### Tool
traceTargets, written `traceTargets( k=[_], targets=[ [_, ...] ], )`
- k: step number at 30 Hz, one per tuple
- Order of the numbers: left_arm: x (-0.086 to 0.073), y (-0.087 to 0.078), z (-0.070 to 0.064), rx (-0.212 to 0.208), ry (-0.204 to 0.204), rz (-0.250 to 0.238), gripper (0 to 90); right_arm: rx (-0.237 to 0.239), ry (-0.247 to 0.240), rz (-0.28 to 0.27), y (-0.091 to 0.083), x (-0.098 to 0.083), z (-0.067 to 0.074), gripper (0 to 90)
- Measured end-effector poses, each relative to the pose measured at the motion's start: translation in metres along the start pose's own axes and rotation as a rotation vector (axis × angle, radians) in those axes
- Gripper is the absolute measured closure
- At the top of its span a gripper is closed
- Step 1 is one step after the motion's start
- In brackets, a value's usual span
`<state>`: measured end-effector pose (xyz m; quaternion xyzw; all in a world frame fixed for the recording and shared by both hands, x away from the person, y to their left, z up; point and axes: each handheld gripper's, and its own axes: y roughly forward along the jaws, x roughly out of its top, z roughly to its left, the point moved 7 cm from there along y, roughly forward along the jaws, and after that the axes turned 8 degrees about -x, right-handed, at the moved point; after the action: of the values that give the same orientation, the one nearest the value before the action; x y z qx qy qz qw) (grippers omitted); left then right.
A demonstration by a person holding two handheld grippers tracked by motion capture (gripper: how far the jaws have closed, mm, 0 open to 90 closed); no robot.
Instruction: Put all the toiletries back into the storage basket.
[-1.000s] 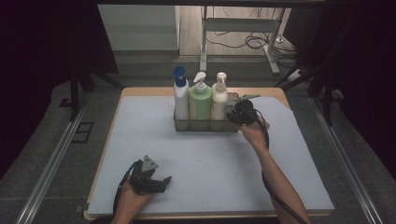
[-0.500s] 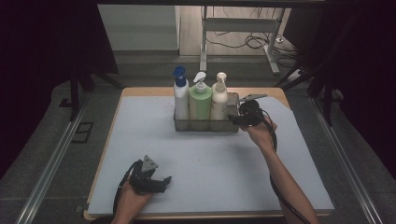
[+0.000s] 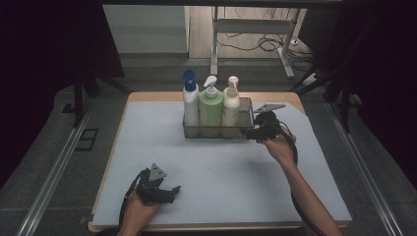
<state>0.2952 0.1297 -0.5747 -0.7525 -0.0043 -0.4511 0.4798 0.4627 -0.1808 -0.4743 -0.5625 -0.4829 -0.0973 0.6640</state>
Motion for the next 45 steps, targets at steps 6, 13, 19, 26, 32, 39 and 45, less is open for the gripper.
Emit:
traceTargets(
  k=[6, 13, 19, 26, 32, 39, 45],
  targets=[
    [0.0, 0.0, 0.0, 0.0, 0.0, 0.0, 12.1, 0.018, -0.035, -0.008, -0.01, -0.005, 0.009, 26.5],
    [0.0, 0.0, 0.0, 0.0, 0.0, 0.0, 12.1, 0.043, -0.061, -0.021, -0.021, -0.01, 0.018, 20.3],
    [0.0, 0.0, 0.0, 0.0, 0.0, -0.001, 12.1, 0.035, -0.088, -0.014, -0.028, -0.02, 0.022, 15.0],
    [0.0, 0.0, 0.0, 0.0, -0.003, -0.003, 12.1, 0.044, -0.091, -0.005, -0.036, -0.035, 0.02, 12.9],
    [0.0, 0.0, 0.0, 0.001, -0.002, -0.002, 12.2, 0.037, -0.093, -0.002, -0.045, -0.047, 0.017, 11.0],
    [0.0, 0.0, 0.0, 0.001, 0.0, -0.001, 12.2, 0.025, -0.115, 0.015, -0.057, -0.064, 0.015, 3.9],
    [0.0, 0.0, 0.0, 0.001, -0.003, -0.004, 12.1, 0.015, -0.121, 0.023, -0.065, -0.078, 0.013, 0.8]
  ],
)
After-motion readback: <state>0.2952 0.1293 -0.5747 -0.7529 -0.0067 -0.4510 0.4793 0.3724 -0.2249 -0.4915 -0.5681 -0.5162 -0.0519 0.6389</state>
